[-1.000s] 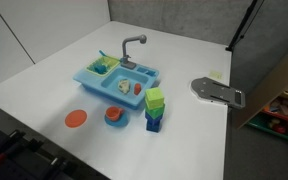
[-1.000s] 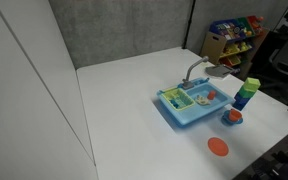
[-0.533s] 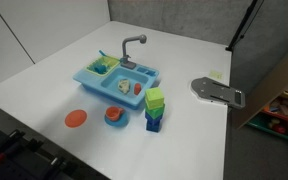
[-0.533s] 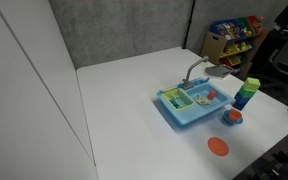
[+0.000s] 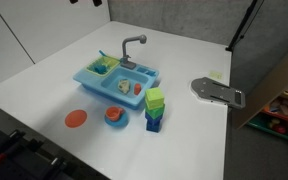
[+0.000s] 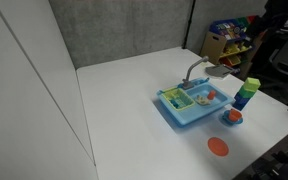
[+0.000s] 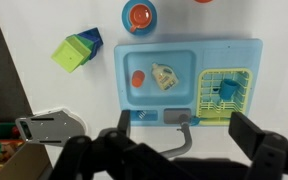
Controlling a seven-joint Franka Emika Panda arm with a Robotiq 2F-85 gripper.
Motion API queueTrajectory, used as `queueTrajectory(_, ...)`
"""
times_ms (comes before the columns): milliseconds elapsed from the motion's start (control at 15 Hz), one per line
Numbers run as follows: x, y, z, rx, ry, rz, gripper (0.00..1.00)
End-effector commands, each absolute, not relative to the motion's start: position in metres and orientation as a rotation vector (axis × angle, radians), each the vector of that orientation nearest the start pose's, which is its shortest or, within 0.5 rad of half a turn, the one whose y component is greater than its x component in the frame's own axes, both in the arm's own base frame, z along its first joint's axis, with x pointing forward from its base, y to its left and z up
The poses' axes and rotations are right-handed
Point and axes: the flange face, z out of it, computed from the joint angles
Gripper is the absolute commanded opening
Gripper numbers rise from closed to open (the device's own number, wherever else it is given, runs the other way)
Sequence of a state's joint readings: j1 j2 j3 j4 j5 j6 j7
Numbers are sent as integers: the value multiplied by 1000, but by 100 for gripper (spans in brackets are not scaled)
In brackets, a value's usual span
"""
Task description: Pick up the detergent from the sink and put it on the table
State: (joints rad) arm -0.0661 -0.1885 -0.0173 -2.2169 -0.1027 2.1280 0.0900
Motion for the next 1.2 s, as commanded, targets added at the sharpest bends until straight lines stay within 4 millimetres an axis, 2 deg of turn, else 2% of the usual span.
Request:
queueTrajectory(0,530,-45,442,-3181,195,-84,100)
queueTrajectory(533,571,-53,355,-3144,255,9,100)
queueTrajectory(867,589,-71,291,-3150,307,45,100)
queueTrajectory(1000,594,-77,275,-3146,319,74,100)
queueTrajectory(1067,595,-78,273,-3143,327,98,100)
queueTrajectory(1133,583,-73,272,-3158,310,91,100)
